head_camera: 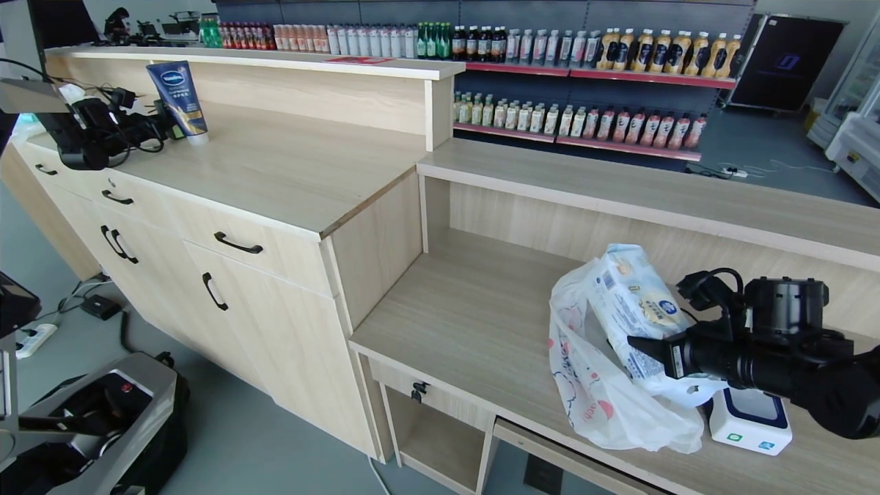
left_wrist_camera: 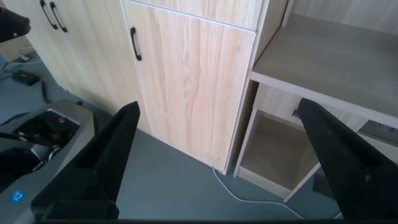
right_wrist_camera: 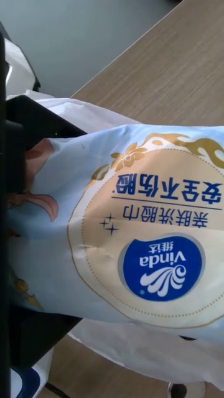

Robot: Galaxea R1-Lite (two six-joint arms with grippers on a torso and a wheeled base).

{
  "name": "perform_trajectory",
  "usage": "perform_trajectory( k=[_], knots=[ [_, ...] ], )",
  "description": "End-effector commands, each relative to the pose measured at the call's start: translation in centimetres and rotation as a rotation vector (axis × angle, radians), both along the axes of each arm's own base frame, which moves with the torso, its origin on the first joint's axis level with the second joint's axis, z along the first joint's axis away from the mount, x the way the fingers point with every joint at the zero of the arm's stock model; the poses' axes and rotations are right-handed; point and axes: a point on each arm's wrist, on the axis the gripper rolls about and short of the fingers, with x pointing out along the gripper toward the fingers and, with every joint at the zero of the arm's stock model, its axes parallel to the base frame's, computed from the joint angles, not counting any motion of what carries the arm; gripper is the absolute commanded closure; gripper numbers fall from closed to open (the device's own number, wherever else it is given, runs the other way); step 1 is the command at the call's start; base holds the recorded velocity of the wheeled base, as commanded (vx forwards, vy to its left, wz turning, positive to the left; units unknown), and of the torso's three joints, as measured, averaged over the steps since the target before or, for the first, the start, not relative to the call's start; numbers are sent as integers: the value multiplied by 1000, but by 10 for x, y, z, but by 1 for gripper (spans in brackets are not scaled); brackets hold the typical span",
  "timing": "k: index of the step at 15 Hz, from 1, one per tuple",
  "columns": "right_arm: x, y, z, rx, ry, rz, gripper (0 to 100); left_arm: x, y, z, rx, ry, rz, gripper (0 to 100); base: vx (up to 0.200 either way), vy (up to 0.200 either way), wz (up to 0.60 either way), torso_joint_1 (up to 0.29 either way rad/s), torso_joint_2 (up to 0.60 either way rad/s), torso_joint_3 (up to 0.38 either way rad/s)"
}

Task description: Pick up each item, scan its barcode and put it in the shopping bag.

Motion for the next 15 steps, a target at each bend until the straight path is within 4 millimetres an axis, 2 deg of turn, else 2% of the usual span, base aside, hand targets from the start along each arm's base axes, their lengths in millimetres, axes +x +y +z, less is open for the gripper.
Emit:
perform_trajectory(
  k=[1, 9, 15],
  knots=[
    [3, 3, -8, 0, 24, 10, 100, 0, 0, 0, 0, 0, 2, 0, 0, 0, 0, 0, 0, 0],
    [4, -3, -21, 25, 74, -28, 100, 0, 0, 0, 0, 0, 2, 0, 0, 0, 0, 0, 0, 0],
    [13, -8, -32, 45, 108, -54, 100, 0, 0, 0, 0, 0, 2, 0, 0, 0, 0, 0, 0, 0]
  ],
)
